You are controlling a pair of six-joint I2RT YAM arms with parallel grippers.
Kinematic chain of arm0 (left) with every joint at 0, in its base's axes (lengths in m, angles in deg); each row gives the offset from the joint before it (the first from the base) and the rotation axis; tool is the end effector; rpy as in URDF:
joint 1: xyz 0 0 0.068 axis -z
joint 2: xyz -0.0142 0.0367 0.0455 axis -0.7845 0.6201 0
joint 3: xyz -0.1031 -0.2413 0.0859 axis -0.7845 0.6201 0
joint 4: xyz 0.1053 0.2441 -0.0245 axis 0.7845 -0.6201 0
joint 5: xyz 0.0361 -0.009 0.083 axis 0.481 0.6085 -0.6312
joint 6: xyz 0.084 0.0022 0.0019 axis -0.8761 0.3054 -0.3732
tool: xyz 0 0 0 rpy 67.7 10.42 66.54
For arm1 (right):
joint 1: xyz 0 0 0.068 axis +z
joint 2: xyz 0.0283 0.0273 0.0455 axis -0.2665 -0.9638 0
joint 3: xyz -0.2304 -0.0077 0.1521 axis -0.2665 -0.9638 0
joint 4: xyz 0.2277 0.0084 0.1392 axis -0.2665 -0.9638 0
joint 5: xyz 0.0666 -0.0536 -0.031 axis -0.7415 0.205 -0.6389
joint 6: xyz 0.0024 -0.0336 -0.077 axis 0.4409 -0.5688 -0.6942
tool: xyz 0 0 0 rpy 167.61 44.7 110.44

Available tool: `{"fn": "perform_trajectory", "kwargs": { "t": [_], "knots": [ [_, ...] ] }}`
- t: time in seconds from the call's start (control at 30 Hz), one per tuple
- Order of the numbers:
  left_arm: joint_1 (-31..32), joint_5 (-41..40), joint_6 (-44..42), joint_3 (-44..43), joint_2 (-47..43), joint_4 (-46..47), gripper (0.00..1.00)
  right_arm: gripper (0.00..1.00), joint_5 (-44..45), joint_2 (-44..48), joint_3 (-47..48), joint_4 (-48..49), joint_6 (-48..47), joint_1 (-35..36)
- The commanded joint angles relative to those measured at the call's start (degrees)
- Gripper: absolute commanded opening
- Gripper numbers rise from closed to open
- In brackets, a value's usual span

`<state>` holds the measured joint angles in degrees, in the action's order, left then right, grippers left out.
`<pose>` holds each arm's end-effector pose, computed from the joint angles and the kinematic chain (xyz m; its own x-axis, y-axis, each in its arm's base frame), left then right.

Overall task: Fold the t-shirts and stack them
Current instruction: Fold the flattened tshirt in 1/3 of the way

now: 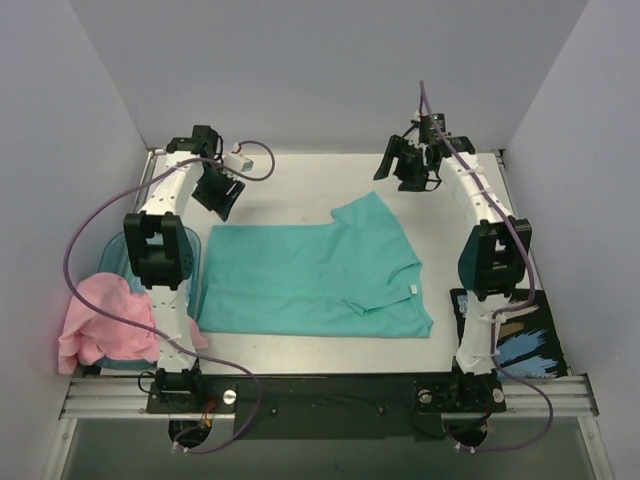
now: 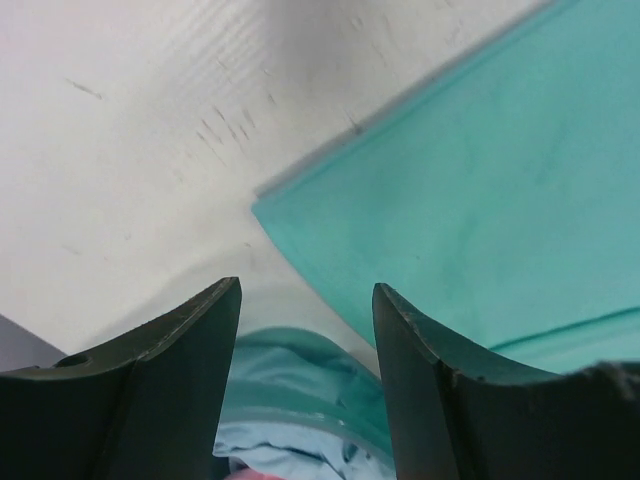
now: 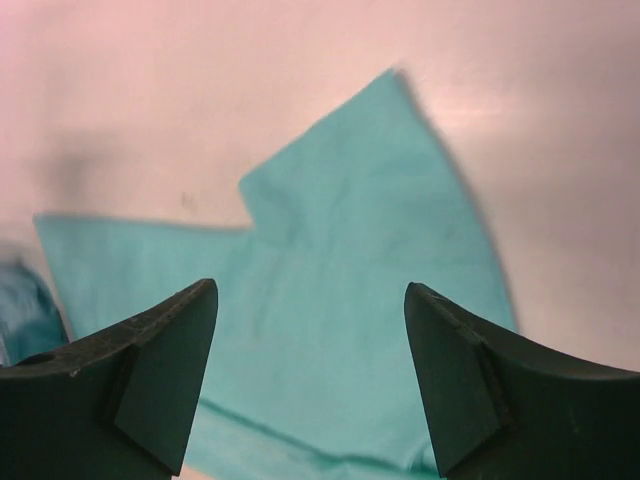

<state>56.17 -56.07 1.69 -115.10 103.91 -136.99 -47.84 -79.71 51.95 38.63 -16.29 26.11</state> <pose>0.4572 -0.0426 0.2221 -0.7836 0.5602 -0.2686 0.5683 0.8210 0.0543 0.4835 0.1193 0.2889 -0.7551 0.2311 -0.6136 -0.1744 0.8313 0.5277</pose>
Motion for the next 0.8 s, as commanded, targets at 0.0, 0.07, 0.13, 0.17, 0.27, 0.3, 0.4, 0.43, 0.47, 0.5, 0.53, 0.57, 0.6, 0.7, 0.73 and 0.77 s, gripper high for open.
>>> {"fn": "perform_trajectory", "kwargs": {
  "t": [0.0, 0.07, 0.13, 0.17, 0.27, 0.3, 0.4, 0.43, 0.47, 0.5, 0.53, 0.57, 0.6, 0.7, 0.73, 0.77],
  "knots": [
    [-1.5, 1.76, -3.37, -12.03, 8.03, -4.04, 0.65, 0.72, 6.84, -15.14, 12.87, -6.65, 7.32, -3.36],
    [-2.64, 4.22, -6.27, -16.69, 11.98, -7.21, 0.65, 0.71, 6.95, -20.95, 20.34, -7.27, 6.36, -3.54],
    [-3.69, 5.72, -8.99, -20.04, 15.07, -9.24, 0.65, 0.72, 5.46, -26.31, 26.85, -7.53, 5.39, -3.45],
    [-3.96, 6.16, -11.09, -21.63, 16.64, -10.37, 0.65, 0.71, 4.76, -28.09, 28.37, -7.62, 5.47, -3.45],
    [-4.23, 7.48, -14.01, -21.74, 17.62, -10.48, 0.65, 0.7, 2.29, -32.66, 31.72, -7.45, 6.53, -3.01],
    [-4.23, 7.84, -15.49, -21.21, 17.62, -10.39, 0.65, 0.7, 1.94, -33.11, 31.64, -7.45, 6.96, -2.57],
    [-4.23, 10.38, -17.35, -20.24, 17.36, -10.39, 0.65, 0.68, 3.87, -33.91, 28.93, -7.71, 8.11, -1.69],
    [-4.14, 11.0, -17.53, -20.07, 17.36, -10.56, 0.65, 0.67, 3.7, -34.25, 28.39, -7.54, 8.81, -1.69],
    [-4.23, 11.35, -17.96, -19.98, 17.45, -10.65, 0.65, 0.66, 3.43, -34.52, 28.48, -7.54, 9.07, -1.6],
    [-4.23, 11.79, -18.32, -19.89, 17.45, -11.09, 0.65, 0.65, 2.73, -35.3, 29.09, -7.62, 9.25, -1.34],
    [-4.23, 11.97, -19.01, -19.8, 17.53, -11.26, 0.65, 0.65, 2.64, -35.75, 29.44, -7.62, 9.08, -1.25],
    [-4.23, 12.32, -19.46, -19.63, 17.45, -11.44, 0.65, 0.64, 2.64, -36.27, 29.97, -7.62, 9.16, -0.9],
    [-4.23, 12.23, -19.9, -19.63, 17.53, -11.53, 0.65, 0.63, 2.73, -36.54, 30.32, -7.62, 9.17, -0.73],
    [-4.23, 11.88, -20.52, -19.89, 17.71, -11.18, 0.65, 0.35, 5.61, -37.07, 30.5, -7.71, 8.11, -0.02],
    [-4.23, 11.79, -20.69, -19.98, 17.8, -10.74, 0.65, 0.27, 6.15, -37.07, 30.24, -7.54, 8.11, -0.11],
    [-4.23, 11.79, -21.13, -19.98, 17.8, -10.56, 0.65, 0.1, 6.68, -36.72, 30.06, -7.36, 8.02, -0.11]
  ]
}}
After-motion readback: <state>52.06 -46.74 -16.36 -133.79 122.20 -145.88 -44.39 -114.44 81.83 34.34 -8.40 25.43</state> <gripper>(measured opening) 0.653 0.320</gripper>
